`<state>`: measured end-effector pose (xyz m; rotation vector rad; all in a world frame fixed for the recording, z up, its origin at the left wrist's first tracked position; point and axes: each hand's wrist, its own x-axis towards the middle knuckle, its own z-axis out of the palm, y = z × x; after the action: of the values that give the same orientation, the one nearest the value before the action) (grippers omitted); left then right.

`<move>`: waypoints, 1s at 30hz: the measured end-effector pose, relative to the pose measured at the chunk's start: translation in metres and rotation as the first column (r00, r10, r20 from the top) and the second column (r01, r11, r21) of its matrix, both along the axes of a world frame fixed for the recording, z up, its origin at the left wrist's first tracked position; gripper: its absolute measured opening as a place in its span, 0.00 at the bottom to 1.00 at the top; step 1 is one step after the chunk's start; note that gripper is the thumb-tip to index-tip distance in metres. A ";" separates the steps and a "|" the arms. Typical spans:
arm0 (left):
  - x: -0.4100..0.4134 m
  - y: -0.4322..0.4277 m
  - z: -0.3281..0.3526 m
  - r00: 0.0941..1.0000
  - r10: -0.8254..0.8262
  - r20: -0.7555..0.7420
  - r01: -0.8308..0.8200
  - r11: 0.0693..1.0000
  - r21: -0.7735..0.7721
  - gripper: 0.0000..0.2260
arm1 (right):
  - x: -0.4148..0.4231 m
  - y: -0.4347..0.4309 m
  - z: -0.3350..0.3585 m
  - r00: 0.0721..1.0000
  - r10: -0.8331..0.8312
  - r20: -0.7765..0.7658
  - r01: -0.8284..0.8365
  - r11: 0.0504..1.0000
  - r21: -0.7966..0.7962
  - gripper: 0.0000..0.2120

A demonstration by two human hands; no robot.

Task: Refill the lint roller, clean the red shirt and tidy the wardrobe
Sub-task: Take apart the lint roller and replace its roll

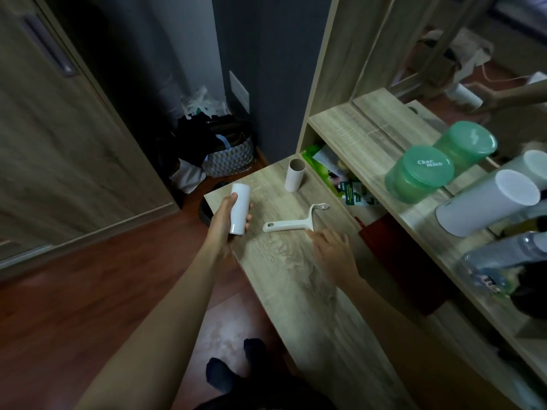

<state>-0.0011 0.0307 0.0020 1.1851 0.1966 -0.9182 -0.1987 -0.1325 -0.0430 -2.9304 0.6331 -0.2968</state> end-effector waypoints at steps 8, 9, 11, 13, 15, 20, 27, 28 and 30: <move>-0.004 0.002 0.008 0.997 -0.047 -0.053 0.042 0.993 -0.107 0.19 | 0.008 0.001 0.004 0.988 -0.082 0.128 0.070 0.993 0.100 0.15; -0.004 0.002 0.008 0.997 -0.041 -0.060 0.034 0.993 -0.115 0.20 | 0.015 0.003 0.009 0.980 -0.087 0.178 0.066 0.991 0.117 0.14; -0.007 0.001 0.011 0.996 -0.025 -0.080 0.013 0.990 -0.141 0.20 | 0.034 0.011 0.027 0.946 -0.103 0.307 0.038 0.977 0.211 0.12; -0.008 -0.001 0.014 0.999 -0.044 -0.021 0.041 0.990 -0.132 0.20 | 0.053 0.021 0.046 0.910 -0.189 0.370 0.006 0.896 0.443 0.11; -0.009 -0.003 0.017 0.990 -0.086 0.111 0.097 0.991 -0.094 0.20 | 0.067 0.030 0.061 0.912 -0.296 0.285 0.034 0.745 0.666 0.12; -0.006 0.000 0.029 0.963 -0.133 0.236 0.134 0.991 0.011 0.24 | 0.080 0.043 0.078 0.883 -0.460 0.091 0.099 0.372 0.923 0.11; -0.020 0.004 0.016 0.958 -0.168 0.234 0.150 0.984 0.091 0.20 | 0.076 0.058 0.059 0.845 -0.525 -0.102 0.154 0.057 0.986 0.08; -0.024 0.006 0.011 0.963 -0.153 0.221 0.137 0.987 0.087 0.20 | 0.074 0.059 0.057 0.841 -0.532 -0.100 0.151 0.052 0.987 0.07; -0.028 0.008 0.004 0.977 -0.112 0.179 0.102 0.993 0.065 0.19 | 0.071 0.060 0.055 0.841 -0.533 -0.090 0.137 0.050 0.989 0.06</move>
<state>-0.0293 0.0387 0.0062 1.3340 0.0102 -0.8963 -0.1276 -0.0721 0.0120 -1.3029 0.9687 -0.2190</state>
